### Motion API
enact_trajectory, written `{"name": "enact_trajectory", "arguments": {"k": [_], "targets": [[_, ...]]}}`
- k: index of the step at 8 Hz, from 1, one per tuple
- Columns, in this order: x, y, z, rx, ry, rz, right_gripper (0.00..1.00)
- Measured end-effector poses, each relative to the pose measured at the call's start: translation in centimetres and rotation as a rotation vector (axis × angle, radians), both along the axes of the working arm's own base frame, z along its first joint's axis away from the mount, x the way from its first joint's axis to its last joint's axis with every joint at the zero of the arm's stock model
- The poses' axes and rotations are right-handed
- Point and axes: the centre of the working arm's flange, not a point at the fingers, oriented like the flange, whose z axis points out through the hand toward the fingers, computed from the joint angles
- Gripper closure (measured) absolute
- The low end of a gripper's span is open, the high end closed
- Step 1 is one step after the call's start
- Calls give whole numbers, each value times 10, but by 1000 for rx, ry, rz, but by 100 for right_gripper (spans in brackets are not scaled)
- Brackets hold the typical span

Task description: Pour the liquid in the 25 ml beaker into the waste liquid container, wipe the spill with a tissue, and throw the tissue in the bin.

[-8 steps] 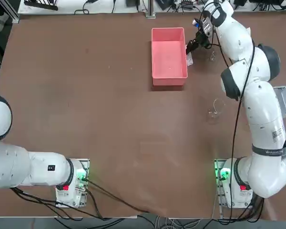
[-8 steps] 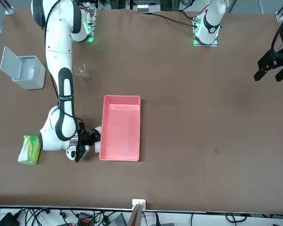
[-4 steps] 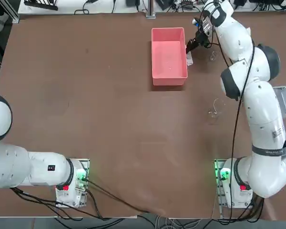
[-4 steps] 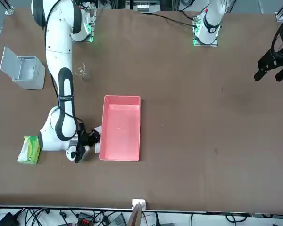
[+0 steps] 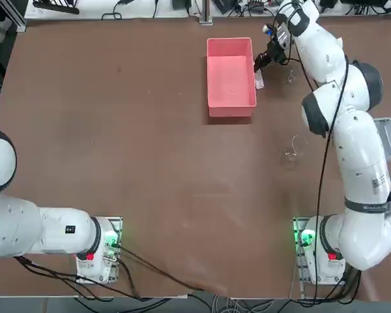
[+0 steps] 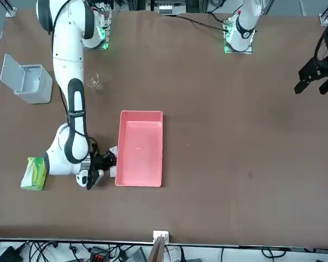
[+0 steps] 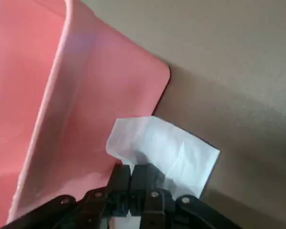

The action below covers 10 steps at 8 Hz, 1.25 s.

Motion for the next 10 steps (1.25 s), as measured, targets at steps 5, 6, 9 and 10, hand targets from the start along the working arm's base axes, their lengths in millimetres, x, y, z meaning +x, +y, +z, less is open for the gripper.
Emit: {"name": "enact_trajectory", "arguments": {"k": [5,6,9,10], "targets": [[14,-1,14,4,-56,-11,98],[17,-3,16,5,-62,-12,98],[24,-16,26,-9,-85,-23,98],[28,-26,35,-30,-102,-25,98]]}}
